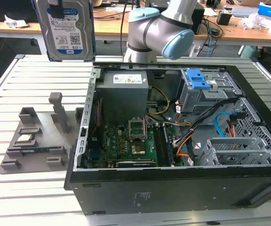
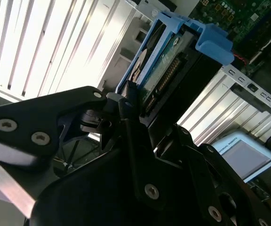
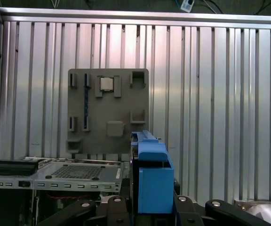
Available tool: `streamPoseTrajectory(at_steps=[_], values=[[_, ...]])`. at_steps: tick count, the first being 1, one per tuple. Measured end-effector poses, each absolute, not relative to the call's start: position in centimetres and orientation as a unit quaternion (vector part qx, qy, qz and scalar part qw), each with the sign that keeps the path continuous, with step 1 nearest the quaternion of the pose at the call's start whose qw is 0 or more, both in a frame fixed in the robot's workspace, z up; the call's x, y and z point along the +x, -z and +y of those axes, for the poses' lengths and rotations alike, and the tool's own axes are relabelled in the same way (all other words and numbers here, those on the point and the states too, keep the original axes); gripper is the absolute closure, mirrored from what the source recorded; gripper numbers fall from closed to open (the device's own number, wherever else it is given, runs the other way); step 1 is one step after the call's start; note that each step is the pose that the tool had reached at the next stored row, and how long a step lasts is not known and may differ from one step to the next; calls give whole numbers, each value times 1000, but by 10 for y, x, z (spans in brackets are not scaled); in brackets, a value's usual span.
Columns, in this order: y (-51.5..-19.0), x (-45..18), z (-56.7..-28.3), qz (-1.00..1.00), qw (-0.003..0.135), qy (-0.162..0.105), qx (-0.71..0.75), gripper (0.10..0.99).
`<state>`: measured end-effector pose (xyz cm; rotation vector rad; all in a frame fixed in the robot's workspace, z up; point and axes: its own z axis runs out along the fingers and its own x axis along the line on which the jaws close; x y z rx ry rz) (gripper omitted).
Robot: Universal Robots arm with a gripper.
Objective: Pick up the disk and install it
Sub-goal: 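Pick up the disk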
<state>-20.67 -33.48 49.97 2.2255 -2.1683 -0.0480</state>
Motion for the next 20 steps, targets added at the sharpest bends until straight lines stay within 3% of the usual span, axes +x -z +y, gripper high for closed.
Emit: streamPoseTrajectory(at_steps=[20], values=[[-500, -112, -334, -698, 18, 16, 716, 725]])
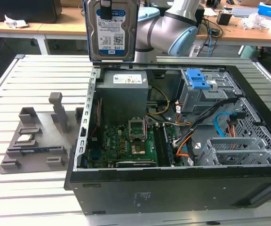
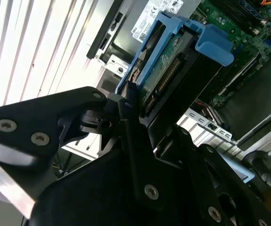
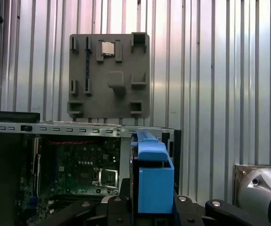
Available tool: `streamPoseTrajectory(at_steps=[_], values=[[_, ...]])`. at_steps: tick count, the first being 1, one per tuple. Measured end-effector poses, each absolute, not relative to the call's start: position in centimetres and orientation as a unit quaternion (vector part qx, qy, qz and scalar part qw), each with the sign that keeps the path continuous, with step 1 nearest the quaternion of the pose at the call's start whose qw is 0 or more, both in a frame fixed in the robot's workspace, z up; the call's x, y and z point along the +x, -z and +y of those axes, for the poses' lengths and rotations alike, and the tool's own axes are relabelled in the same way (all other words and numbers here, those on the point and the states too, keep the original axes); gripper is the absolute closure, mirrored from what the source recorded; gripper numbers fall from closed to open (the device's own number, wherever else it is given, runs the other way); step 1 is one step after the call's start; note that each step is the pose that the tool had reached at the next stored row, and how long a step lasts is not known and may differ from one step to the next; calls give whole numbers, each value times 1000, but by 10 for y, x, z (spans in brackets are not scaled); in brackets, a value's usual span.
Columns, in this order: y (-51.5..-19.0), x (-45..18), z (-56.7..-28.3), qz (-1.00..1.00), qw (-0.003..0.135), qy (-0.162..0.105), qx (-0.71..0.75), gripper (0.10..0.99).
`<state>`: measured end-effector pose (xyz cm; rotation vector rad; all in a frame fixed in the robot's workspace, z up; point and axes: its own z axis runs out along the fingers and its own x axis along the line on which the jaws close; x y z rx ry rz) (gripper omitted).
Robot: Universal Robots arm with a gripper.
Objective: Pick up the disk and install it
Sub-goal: 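Pick up the disk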
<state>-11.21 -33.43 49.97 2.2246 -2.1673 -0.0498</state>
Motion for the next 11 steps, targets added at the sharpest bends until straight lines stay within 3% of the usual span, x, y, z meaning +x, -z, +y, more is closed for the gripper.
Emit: streamPoseTrajectory(at_steps=[11], values=[[-500, -65, -334, -698, 18, 16, 716, 725]])
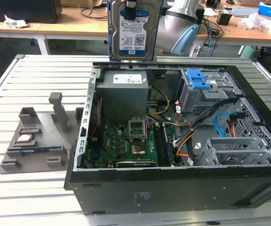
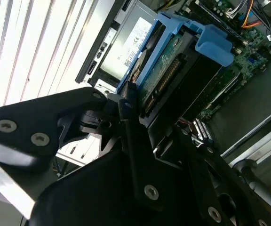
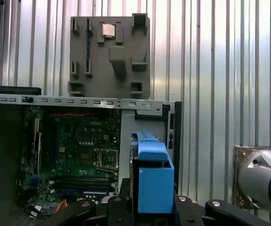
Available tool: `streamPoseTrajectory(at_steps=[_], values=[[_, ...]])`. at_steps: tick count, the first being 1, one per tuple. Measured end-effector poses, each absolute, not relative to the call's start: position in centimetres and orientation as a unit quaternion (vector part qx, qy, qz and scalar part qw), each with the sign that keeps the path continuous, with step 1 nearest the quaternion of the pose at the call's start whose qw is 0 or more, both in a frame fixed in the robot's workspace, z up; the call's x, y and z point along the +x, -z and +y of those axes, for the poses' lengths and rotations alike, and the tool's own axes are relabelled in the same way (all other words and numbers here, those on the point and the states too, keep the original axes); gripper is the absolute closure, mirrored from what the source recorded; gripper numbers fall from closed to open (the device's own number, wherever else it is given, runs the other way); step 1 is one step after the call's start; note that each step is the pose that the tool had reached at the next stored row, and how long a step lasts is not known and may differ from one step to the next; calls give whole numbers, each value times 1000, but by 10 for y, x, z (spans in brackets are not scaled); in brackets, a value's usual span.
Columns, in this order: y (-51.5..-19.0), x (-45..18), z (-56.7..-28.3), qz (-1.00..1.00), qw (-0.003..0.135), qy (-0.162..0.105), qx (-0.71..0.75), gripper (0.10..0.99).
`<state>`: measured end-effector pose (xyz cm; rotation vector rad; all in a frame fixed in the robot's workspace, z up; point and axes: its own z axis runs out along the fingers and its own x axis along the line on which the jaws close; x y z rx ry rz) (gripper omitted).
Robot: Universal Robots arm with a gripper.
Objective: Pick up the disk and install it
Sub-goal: 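Pick up the disk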
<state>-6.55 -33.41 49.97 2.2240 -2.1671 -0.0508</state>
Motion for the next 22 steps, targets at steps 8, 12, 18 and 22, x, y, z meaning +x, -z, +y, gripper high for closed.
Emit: streamPoseTrajectory(at_steps=[8, 12, 18, 22], values=[[-500, -33, -334, -698, 18, 17, 716, 725], [-500, -22, -334, -698, 18, 17, 716, 725], [-500, -10, -334, -698, 18, 17, 716, 725], [-500, -1, -334, -698, 18, 17, 716, 725]])
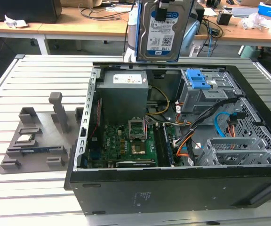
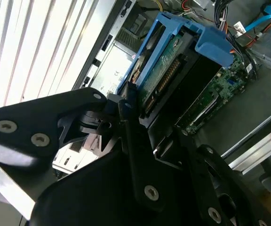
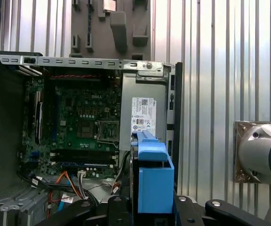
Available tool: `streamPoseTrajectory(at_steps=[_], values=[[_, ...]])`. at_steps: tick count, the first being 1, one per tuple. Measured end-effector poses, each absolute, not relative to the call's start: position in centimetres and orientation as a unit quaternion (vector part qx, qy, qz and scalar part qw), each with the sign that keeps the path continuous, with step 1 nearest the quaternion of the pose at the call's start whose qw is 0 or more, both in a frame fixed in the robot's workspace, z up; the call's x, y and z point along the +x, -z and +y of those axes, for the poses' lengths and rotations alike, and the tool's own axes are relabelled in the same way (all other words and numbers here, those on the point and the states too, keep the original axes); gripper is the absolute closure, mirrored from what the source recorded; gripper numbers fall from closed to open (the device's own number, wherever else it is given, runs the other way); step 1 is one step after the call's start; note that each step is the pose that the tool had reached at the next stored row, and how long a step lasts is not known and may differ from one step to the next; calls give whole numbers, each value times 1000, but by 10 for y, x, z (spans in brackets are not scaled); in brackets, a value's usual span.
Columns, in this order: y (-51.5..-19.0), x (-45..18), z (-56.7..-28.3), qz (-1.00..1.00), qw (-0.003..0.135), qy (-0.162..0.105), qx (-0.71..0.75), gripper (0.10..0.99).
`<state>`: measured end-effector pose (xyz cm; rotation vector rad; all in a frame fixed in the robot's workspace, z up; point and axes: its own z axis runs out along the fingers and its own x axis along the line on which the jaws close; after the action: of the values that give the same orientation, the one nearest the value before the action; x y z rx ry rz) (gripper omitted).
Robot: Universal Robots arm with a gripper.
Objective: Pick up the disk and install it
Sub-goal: 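Pick up the disk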
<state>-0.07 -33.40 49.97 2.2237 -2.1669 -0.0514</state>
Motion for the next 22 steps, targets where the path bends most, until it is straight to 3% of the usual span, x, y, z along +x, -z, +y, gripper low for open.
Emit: streamPoseTrajectory(at_steps=[22], values=[[-500, 60, -334, -698, 18, 17, 716, 725]])
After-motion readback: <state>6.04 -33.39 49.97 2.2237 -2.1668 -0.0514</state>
